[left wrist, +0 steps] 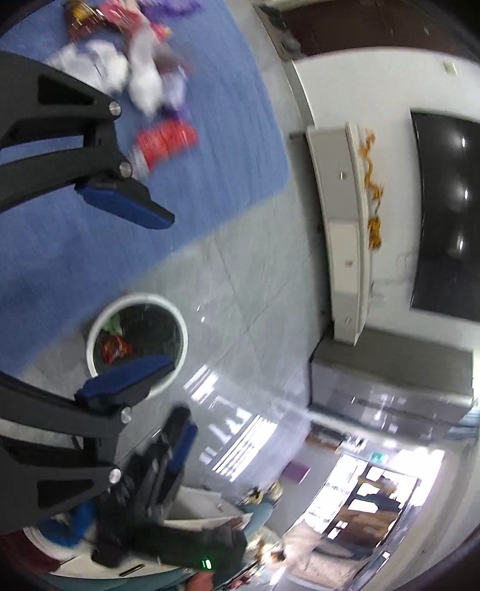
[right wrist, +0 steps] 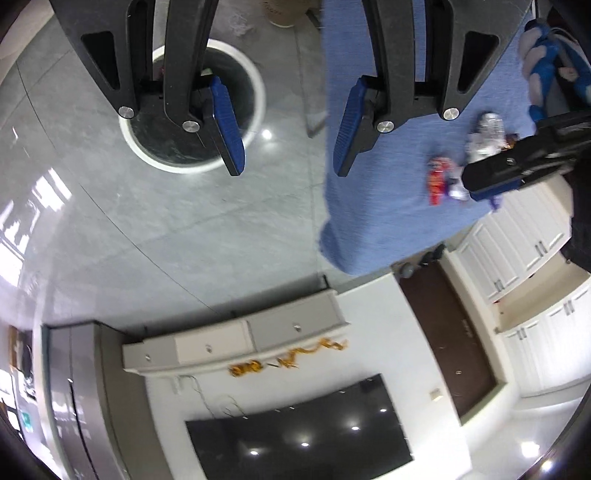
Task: Collect trash
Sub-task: 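Return both grippers to the rug toward the remaining wrappers, then grasp the brown snack bag with the left gripper while the right grasps the white printed bag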
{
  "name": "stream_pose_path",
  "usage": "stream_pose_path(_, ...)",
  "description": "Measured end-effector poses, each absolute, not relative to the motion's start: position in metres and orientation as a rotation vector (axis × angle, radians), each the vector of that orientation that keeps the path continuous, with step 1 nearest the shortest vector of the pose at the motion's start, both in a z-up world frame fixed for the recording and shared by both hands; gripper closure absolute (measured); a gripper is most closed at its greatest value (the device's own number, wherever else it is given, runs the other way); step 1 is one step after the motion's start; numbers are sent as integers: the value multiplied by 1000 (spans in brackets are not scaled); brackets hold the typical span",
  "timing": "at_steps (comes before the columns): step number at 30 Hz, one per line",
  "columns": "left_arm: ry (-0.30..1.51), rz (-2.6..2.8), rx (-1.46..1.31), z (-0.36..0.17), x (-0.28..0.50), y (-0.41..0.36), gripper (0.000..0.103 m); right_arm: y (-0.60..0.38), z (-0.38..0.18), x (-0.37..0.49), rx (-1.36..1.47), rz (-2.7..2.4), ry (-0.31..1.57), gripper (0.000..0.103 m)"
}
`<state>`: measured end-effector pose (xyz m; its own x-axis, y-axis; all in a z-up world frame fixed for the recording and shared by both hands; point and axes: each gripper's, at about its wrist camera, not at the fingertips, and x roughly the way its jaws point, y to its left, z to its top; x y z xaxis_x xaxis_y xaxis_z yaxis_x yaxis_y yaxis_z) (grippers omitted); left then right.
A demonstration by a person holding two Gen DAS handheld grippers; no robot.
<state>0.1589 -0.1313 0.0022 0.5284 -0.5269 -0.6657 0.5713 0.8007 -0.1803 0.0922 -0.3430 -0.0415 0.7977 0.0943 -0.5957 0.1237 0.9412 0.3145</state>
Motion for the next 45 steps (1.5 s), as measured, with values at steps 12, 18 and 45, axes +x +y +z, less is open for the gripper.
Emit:
stream_pose_path(12, 763, -352, -70, -13, 163, 70, 34, -245, -15, 97, 278, 144, 666, 53)
stream_pose_path(18, 763, -252, -82, -30, 169, 142, 21, -186, -23, 113, 236, 224, 734, 48)
stream_pose_path(45, 913, -457, -57, -86, 223, 145, 30, -90, -85, 198, 295, 410, 923, 53)
